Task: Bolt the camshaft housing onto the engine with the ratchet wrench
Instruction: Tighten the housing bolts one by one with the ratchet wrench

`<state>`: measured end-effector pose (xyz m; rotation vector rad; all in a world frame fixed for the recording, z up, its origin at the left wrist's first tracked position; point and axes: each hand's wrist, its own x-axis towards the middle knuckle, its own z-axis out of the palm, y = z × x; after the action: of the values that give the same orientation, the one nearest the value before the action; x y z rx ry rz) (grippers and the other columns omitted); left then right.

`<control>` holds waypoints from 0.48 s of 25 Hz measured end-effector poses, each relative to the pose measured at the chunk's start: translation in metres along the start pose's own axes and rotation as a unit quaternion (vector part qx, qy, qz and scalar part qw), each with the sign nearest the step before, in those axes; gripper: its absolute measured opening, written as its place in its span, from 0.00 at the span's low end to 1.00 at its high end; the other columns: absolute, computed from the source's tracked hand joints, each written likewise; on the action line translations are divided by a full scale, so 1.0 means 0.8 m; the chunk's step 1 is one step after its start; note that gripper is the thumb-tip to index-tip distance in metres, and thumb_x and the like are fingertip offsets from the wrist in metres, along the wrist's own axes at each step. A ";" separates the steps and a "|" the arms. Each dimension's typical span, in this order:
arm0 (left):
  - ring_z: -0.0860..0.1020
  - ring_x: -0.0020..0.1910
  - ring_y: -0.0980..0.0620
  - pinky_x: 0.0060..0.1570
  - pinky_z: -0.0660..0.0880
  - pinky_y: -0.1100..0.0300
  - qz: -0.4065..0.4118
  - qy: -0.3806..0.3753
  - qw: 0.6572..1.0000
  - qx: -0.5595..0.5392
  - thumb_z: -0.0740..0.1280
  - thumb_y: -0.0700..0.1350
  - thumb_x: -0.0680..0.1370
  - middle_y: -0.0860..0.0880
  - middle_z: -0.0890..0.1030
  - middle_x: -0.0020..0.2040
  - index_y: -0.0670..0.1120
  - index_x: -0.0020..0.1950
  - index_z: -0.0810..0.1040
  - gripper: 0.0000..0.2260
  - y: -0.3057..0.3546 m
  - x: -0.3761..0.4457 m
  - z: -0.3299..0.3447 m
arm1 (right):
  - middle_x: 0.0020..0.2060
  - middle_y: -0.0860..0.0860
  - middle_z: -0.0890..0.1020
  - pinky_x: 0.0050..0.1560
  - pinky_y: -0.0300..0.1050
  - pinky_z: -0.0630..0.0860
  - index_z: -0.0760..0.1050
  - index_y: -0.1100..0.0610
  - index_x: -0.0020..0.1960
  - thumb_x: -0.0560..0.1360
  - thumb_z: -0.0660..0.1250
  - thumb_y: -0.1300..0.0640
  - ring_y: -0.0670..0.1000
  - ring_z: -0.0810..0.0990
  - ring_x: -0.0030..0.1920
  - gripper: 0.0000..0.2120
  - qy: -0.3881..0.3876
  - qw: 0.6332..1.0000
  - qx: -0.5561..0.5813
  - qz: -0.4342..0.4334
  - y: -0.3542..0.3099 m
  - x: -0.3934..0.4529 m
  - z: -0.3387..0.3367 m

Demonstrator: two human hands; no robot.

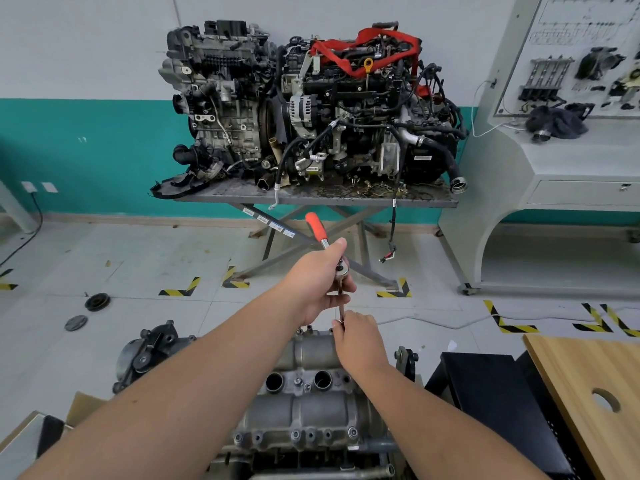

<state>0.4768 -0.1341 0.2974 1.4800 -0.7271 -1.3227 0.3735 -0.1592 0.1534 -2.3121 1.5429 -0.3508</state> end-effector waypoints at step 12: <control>0.79 0.35 0.51 0.38 0.78 0.56 0.002 -0.009 1.000 0.007 0.58 0.63 0.81 0.50 0.77 0.30 0.46 0.45 0.73 0.21 0.003 0.001 0.003 | 0.52 0.58 0.80 0.50 0.49 0.70 0.73 0.60 0.60 0.85 0.52 0.50 0.58 0.77 0.53 0.16 -0.021 1.000 0.005 -0.003 -0.004 0.002 -0.009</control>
<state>0.4748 -0.1366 0.2996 1.4774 -0.7518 -1.3315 0.3737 -0.1608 0.1615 -2.3029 1.5109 -0.3092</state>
